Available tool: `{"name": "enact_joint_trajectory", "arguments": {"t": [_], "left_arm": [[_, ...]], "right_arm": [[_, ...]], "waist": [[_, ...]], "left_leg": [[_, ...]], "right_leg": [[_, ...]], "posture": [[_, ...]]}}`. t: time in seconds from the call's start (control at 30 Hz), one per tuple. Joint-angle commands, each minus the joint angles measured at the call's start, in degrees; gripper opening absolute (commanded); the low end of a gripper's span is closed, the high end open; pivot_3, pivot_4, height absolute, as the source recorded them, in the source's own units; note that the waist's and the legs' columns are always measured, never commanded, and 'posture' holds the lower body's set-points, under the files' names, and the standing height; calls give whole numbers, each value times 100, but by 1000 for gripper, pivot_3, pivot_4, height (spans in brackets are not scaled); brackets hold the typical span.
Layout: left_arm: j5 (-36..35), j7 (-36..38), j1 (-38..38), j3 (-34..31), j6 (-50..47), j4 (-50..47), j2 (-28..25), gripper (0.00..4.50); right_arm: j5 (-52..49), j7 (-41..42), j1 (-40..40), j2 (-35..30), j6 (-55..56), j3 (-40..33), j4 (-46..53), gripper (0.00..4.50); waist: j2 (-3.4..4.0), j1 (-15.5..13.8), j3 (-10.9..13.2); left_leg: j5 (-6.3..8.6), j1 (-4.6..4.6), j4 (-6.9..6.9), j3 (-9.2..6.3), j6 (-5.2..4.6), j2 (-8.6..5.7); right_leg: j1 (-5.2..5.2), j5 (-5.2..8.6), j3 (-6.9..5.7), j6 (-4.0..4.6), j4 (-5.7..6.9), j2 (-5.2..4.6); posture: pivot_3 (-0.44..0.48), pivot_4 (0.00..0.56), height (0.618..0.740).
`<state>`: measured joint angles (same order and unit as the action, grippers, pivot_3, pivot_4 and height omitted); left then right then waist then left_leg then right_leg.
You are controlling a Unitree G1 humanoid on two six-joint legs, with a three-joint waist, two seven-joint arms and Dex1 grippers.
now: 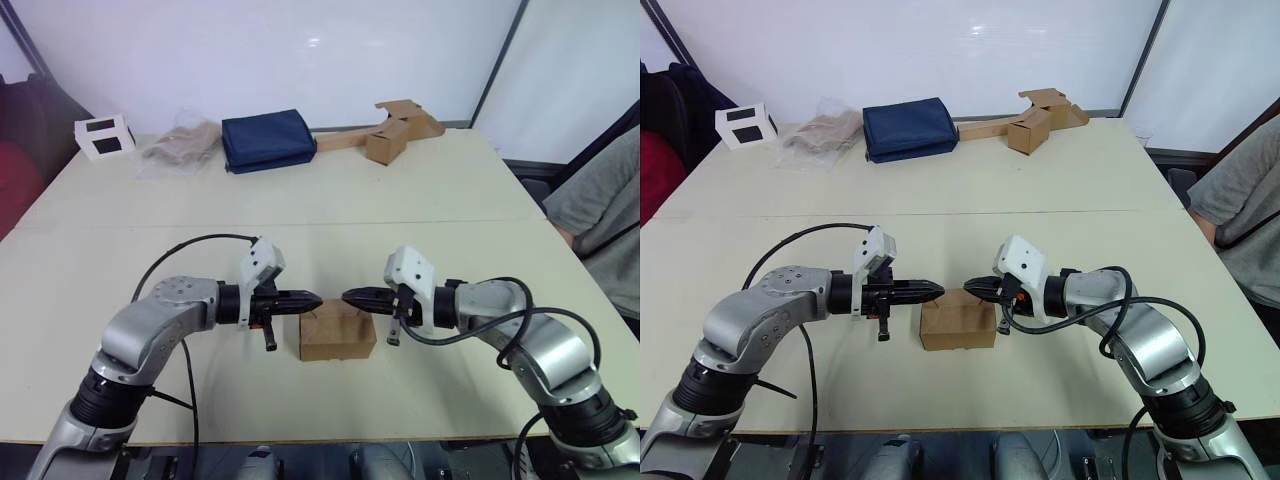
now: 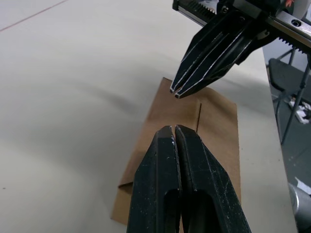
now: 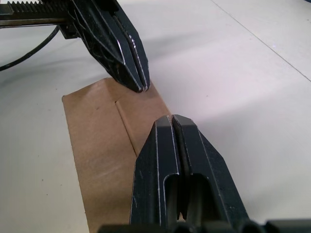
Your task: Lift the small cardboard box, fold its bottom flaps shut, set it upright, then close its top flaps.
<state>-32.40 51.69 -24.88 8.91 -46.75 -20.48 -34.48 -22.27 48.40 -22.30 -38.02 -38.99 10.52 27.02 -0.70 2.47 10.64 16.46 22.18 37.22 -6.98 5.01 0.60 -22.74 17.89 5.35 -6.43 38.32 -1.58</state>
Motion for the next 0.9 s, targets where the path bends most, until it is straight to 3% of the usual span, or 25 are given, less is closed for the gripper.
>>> {"name": "enact_joint_trajectory", "arguments": {"t": [0.03, 0.3, 0.47, 0.6, 0.7, 0.9], "left_arm": [[320, -24, 112, 314, 252, -150, -67, 59], [663, -49, 257, 574, 555, 0, -28, 59], [514, -102, 353, 398, 434, -50, -31, 59], [-367, -266, 487, -516, -70, -358, 27, 59], [-806, -823, 648, -1462, -316, -535, 101, 59], [-1090, -585, 1623, -2218, -747, -829, -879, 59]], "right_arm": [[127, 65, 82, -72, 171, 135, 139, 0], [536, 127, 238, -193, 437, 474, 2, 0], [488, 101, 177, -110, 506, 282, -130, 0], [-284, -137, 117, 271, 282, -606, -89, 0], [-1047, -273, 114, 345, -208, -1405, 27, 0], [-1710, -337, 458, -171, -867, -2440, -78, 0]], "waist": [[0, 0, 0], [0, -4, 0], [0, -3, -1], [1, 15, 0], [1, -1, 0], [4, -9, 1]], "left_leg": [[0, 0, 0, 0, 0, 0], [0, -1, 1, 0, 0, 0], [0, -4, 0, 0, 0, 0], [0, -4, -1, 0, 0, 2], [0, -2, -2, -2, 0, 3], [0, -2, -7, 0, -1, 1]], "right_leg": [[0, 0, 0, 0, 0, 0], [1, 0, 0, 0, 0, 0], [4, 0, 0, 0, 0, 0], [2, 0, 0, 0, 1, 2], [1, 0, 0, 0, 3, 2], [1, 0, 1, 0, -2, -1]], "posture": [[0, 150, 740], [0, 150, 740], [0, 150, 740], [0, 150, 740], [0, 150, 740], [0, 150, 740]]}}
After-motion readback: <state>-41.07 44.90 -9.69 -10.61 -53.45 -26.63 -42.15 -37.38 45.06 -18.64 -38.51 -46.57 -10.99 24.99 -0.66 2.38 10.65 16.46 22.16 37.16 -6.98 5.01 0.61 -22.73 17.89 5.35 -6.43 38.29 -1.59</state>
